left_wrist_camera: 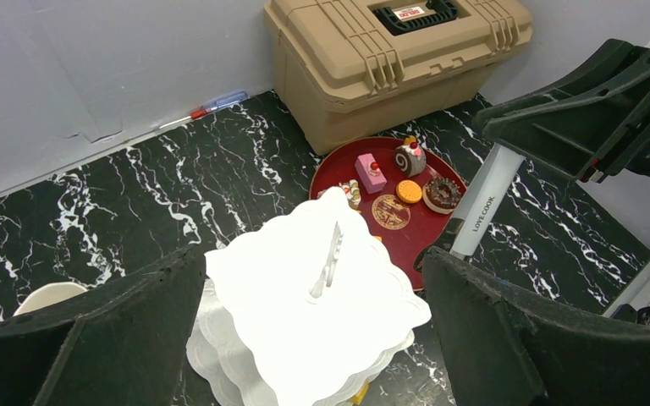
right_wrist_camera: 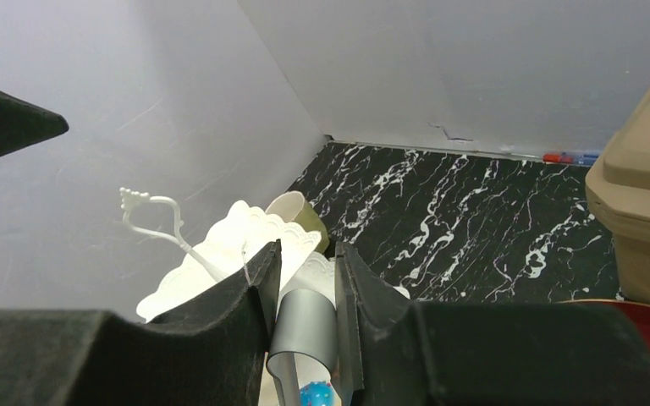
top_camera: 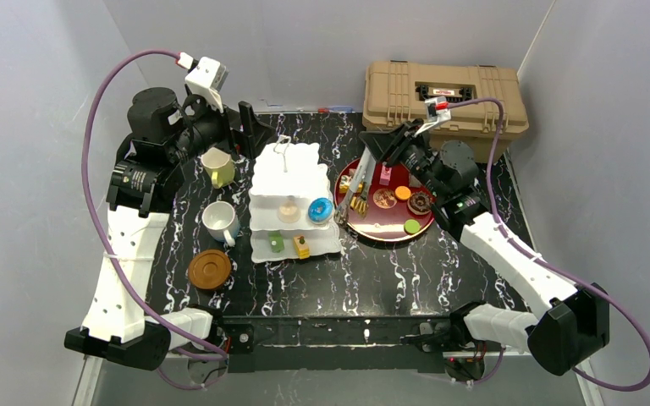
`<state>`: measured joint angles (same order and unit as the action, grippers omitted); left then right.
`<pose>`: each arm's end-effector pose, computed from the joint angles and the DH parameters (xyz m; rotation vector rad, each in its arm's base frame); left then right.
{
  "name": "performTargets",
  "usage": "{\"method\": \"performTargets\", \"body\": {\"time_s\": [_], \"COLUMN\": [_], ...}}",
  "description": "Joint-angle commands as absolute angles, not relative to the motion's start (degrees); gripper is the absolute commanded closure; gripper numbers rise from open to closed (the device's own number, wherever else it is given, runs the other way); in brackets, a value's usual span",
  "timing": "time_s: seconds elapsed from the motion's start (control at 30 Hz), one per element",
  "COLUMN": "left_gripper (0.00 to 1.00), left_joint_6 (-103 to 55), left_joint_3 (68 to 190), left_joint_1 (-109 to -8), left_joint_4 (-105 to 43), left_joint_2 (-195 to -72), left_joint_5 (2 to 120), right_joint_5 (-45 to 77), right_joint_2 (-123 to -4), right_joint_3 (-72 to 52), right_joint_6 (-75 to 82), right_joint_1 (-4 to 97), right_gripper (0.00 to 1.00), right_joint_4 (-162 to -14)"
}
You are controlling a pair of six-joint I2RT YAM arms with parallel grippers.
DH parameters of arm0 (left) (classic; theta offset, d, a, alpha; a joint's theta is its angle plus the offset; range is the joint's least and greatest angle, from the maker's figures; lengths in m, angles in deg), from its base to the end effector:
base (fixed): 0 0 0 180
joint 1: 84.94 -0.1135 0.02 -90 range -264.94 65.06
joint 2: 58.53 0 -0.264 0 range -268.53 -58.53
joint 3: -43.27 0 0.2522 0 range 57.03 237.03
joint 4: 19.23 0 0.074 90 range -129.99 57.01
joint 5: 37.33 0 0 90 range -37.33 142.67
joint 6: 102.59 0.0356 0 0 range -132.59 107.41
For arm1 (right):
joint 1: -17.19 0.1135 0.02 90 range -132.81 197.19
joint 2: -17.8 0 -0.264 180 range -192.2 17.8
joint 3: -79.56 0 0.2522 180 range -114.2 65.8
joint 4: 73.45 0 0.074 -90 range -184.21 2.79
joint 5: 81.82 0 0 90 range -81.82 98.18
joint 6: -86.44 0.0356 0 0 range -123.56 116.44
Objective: Serve the afternoon tea
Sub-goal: Adjust the clamp.
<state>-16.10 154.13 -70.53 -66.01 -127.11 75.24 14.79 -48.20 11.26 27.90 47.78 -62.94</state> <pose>0.2065 -0.0672 0.5205 0.4585 1.6095 -0.5613 0.2314 0.1416 0.3890 -0.0916 1.4155 0.9836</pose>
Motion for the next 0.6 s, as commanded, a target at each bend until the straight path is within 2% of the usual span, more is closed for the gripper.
{"method": "performTargets", "body": {"time_s": [0.0, 0.57], "left_gripper": [0.02, 0.02], "left_joint_6": [-16.42, -15.42], "left_joint_3": [154.10, 153.44], "left_joint_1": [-70.79, -70.71], "left_joint_4": [-65.16, -64.72], "left_joint_2": [-126.30, -125.69], "left_joint_5": [76.40, 75.97], "right_joint_5": [11.86, 11.87], "right_joint_2": [-47.83, -53.49], "right_joint_3": [9.49, 10.39], "right_joint_6": [28.57, 33.08], "right_joint_1": [47.60, 47.60], "right_gripper": [0.98, 0.98], "right_joint_4": [-55.48, -48.30]}}
